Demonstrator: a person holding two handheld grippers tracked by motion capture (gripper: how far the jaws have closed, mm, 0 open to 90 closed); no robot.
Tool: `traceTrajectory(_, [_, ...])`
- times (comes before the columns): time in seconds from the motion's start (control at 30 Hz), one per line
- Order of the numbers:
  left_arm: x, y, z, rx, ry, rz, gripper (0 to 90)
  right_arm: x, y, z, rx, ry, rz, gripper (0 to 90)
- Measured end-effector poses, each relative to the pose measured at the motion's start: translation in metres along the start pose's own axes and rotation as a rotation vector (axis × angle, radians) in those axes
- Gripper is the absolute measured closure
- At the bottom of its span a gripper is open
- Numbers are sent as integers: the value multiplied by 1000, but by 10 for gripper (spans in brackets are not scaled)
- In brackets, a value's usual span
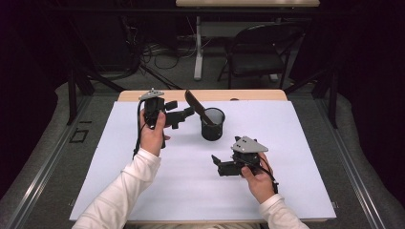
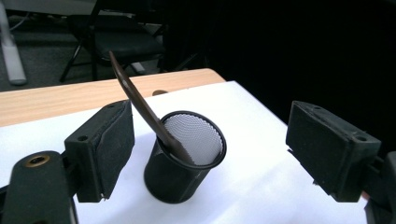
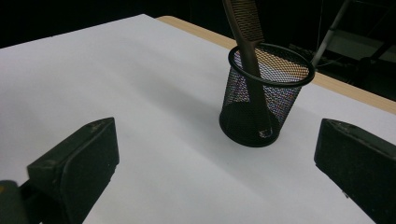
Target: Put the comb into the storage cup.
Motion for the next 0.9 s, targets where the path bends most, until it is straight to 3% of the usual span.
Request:
traceTrajectory(0.23, [-7,4,4,46,8,-57,151,1,0,0,3,0,3,0])
traceTrajectory(0.47, [-14,7,9,62,25,-108,34,0,0,0,2,1,-3,0])
traceTrajectory(0.9, [-25,14,16,90,48,-145,4,-1,-1,1,-2,0,-7,0])
Point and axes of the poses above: each handheld gripper's, and its own axes: z roughly backward along the jaws, y roughly out of its underside, x roughly to its left, the point moved 9 cm from there along -z, roughly forward along the jaws, and after that the axes turned 3 degrees about y, right-handed, at the moved point
